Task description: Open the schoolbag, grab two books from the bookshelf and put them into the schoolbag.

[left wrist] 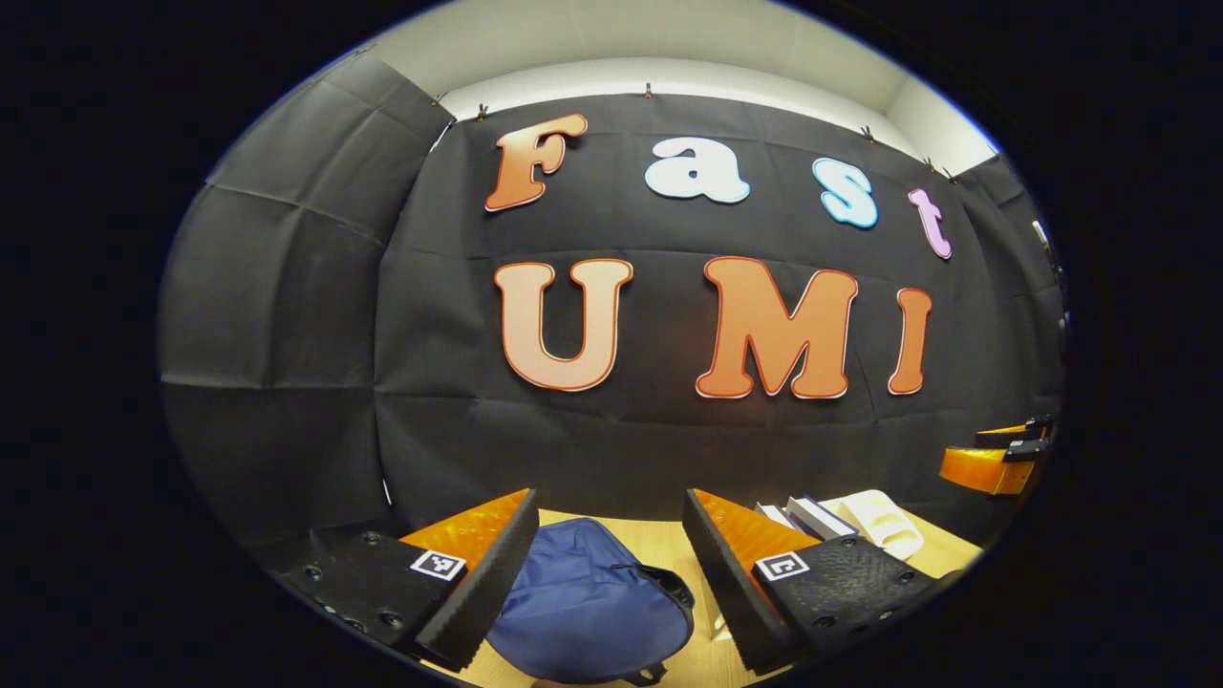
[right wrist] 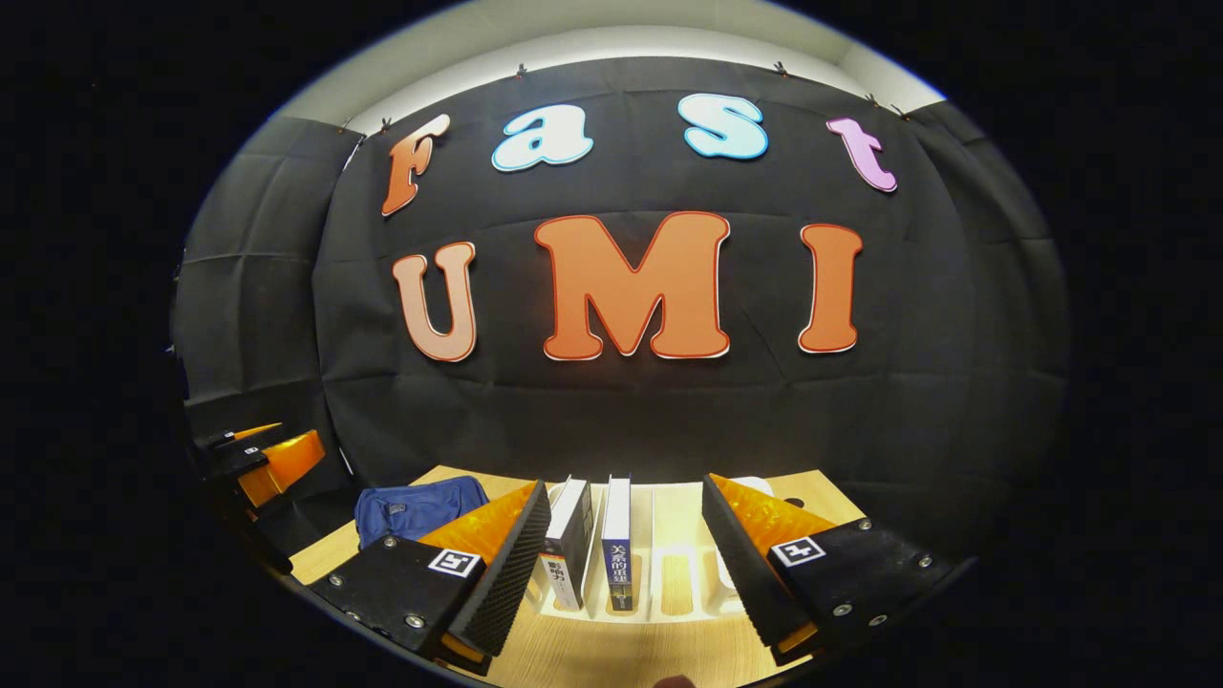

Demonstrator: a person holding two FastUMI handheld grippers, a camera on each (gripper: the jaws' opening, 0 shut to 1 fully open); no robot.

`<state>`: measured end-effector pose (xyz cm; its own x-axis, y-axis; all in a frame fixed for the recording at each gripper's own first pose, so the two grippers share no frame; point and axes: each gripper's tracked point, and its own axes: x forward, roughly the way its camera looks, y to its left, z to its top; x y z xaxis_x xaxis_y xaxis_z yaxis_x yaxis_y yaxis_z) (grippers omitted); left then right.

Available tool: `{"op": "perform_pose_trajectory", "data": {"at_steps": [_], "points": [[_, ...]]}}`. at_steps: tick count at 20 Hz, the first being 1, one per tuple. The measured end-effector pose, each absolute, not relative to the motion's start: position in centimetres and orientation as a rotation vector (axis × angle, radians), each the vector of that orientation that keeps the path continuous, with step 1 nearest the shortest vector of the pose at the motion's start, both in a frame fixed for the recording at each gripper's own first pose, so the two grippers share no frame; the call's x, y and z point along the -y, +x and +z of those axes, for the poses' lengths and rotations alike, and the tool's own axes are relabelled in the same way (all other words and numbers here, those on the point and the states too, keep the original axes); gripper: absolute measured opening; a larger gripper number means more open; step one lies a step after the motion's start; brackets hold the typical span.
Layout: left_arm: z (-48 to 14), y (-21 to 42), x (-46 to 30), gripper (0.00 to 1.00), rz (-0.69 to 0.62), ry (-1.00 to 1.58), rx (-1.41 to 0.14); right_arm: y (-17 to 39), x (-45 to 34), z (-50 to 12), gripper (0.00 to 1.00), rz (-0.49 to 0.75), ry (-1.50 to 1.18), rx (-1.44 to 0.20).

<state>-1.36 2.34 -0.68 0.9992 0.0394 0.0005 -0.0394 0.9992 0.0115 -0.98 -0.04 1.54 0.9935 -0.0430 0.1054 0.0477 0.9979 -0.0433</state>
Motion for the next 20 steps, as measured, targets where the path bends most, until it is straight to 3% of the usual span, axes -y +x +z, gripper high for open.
{"op": "perform_pose_trajectory", "data": {"at_steps": [11, 14, 17, 20], "points": [[-4.1, -0.2, -0.6, 0.94, 0.002, 0.144, -0.073, -0.2, 1.6, -0.3, 0.95, -0.077, -0.024, 0.054], [-6.7, 0.2, -0.5, 0.94, 0.008, 0.219, -0.119, -0.1, 2.4, -1.2, 0.94, -0.091, -0.018, 0.032], [-10.2, 0.3, 0.2, 0.99, 0.003, 0.305, -0.169, -0.1, 3.5, -2.0, 0.94, -0.110, 0.006, 0.012], [-15.6, 0.4, 1.4, 0.95, -0.036, 0.383, -0.274, -0.3, 4.8, -2.9, 0.95, -0.137, 0.035, -0.008]]}}
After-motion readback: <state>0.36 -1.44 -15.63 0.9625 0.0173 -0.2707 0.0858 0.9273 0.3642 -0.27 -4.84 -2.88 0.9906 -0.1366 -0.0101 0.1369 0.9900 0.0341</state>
